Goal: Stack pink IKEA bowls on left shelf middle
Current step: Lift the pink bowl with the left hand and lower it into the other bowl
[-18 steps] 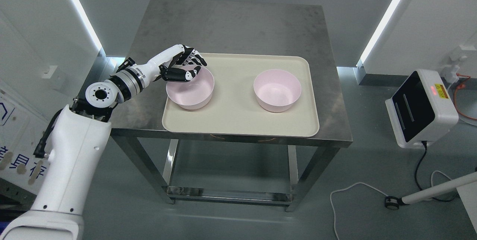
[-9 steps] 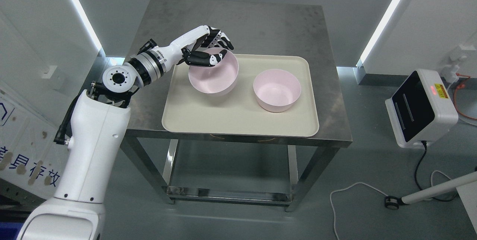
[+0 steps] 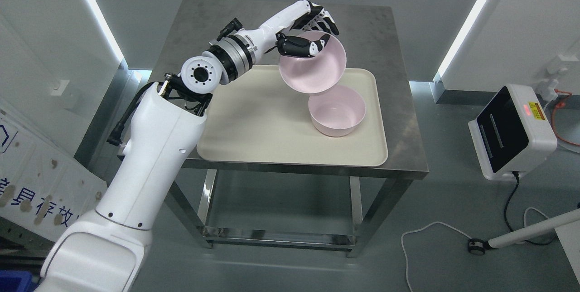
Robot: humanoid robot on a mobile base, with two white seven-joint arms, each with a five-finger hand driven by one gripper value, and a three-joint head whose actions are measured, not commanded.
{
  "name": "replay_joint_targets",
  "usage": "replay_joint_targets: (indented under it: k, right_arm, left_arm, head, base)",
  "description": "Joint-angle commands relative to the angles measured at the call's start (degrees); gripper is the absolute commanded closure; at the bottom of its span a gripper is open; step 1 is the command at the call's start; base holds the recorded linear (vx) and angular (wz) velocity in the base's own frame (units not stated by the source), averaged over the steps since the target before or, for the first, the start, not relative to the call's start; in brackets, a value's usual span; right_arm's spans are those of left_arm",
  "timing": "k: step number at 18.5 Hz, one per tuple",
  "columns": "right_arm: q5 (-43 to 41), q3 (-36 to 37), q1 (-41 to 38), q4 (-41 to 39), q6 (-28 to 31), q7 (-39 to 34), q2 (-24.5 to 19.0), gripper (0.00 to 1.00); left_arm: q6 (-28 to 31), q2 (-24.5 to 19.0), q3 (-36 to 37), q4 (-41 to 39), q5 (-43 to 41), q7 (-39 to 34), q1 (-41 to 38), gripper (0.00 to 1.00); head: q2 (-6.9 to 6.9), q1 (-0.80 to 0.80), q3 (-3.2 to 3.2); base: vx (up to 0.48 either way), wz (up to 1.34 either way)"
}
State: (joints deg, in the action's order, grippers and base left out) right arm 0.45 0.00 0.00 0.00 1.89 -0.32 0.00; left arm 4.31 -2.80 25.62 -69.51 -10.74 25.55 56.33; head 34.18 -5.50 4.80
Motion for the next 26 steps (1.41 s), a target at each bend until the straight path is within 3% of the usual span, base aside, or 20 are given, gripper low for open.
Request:
replay_joint_targets:
  k: [1, 4, 26]
  right_arm:
    - [-0.4, 0.7, -1.7, -1.9, 0.1, 0.0, 1.0, 0.0]
    - [-0.4, 0.6, -1.7, -1.9, 0.0, 0.0, 1.0, 0.0]
    - [-0.4, 0.7, -1.7, -1.9, 0.1, 0.0, 1.0, 0.0]
  left_arm:
    - [0.9, 1.8, 23.1, 0.6, 3.0, -5.0, 2.0, 0.99]
    - [0.9, 1.8, 23.3, 3.7, 6.2, -6.9, 3.9, 0.99]
    - [2.3, 1.8, 14.8, 10.7, 6.1, -6.7, 4.8, 0.96]
  head:
    - [0.0, 0.0, 0.0]
    - [0.0, 0.0, 0.0]
    - [0.0, 0.0, 0.0]
  base:
    - [0.0, 0.0]
    - [0.0, 0.0]
    - [0.0, 0.0]
